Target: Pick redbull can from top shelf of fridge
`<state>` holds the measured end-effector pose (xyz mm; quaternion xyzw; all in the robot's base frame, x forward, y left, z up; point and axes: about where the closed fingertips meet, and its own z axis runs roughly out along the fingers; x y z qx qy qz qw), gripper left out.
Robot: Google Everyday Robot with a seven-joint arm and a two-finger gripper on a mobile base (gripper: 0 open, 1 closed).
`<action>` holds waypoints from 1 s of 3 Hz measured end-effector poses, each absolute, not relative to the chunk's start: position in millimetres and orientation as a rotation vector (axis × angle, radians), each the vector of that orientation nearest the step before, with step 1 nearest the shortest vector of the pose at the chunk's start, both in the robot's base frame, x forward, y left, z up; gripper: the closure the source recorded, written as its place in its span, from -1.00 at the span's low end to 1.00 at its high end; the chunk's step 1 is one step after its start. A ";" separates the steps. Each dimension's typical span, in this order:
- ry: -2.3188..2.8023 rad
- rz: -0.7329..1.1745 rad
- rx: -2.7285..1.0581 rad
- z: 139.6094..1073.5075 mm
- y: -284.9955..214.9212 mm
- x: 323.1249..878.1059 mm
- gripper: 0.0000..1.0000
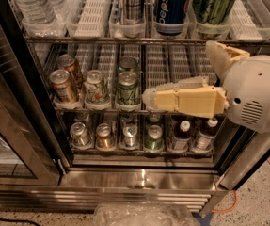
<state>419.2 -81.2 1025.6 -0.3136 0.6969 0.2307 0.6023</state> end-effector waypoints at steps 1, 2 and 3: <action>1.614 0.534 -0.726 1025.6 -81.1 419.3 -1.00; 1.596 0.548 -0.747 1023.2 -72.6 436.1 -1.00; 1.546 0.518 -0.743 1028.5 -56.0 456.8 -1.00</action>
Offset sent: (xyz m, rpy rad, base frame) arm 0.0435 0.0134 -0.0108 0.0147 -0.0177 0.0523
